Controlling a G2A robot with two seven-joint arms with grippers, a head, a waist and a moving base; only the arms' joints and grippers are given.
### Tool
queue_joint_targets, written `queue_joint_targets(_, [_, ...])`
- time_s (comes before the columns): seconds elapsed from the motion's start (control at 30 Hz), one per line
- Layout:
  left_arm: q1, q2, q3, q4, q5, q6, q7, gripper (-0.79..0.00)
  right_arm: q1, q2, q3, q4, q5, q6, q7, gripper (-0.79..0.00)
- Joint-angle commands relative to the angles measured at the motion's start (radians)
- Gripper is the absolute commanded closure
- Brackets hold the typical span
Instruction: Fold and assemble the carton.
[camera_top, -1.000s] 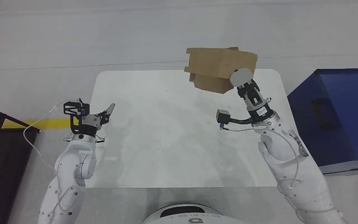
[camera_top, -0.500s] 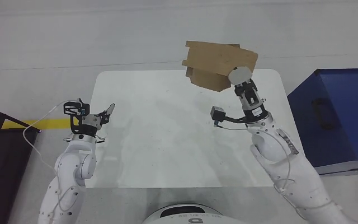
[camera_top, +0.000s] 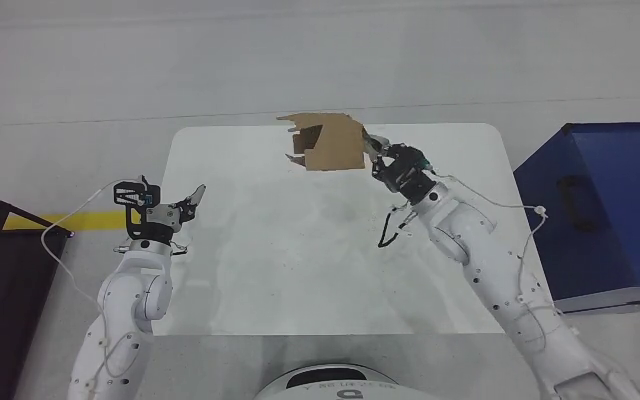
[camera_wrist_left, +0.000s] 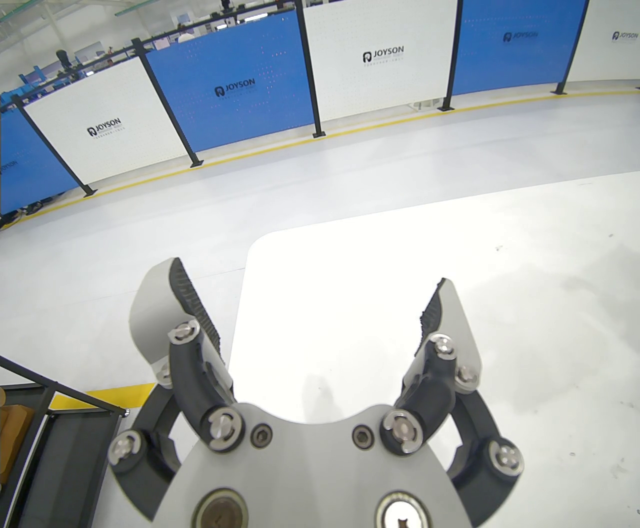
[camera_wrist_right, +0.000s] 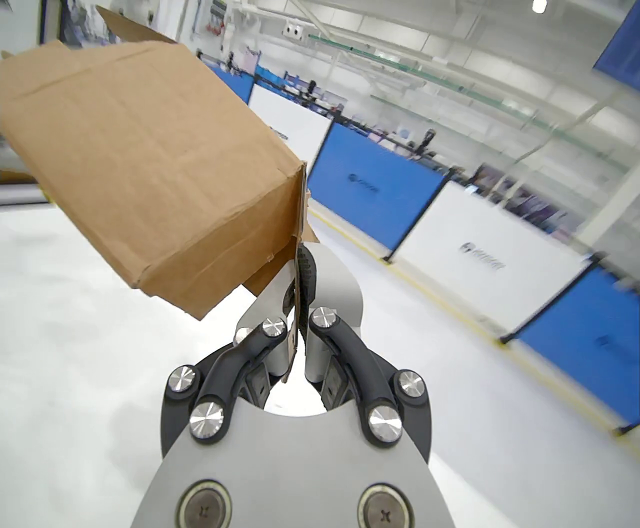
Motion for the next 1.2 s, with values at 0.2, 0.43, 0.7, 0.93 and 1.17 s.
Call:
queue_joint_targets(0.2, [0.0,0.0,0.0,0.0,0.0,0.0,0.0,-0.785,0.061,-0.034,-0.026,0.138,0.586,-0.273,-0.012,0.0])
queue_joint_targets(0.43, [0.0,0.0,0.0,0.0,0.0,0.0,0.0,-0.785,0.076,-0.048,-0.029,0.099,0.63,-0.361,-0.033,0.0])
queue_joint_targets(0.7, [0.0,0.0,0.0,0.0,0.0,0.0,0.0,-0.785,0.076,-0.059,-0.033,0.076,0.629,-0.385,-0.028,0.0])
queue_joint_targets(0.93, [0.0,0.0,0.0,0.0,0.0,0.0,0.0,-0.785,0.076,-0.07,-0.035,0.084,0.673,-0.427,-0.027,0.0])
queue_joint_targets(1.17, [0.0,0.0,0.0,0.0,0.0,0.0,0.0,-0.785,0.081,-0.079,-0.036,0.088,0.704,-0.494,-0.012,0.0])
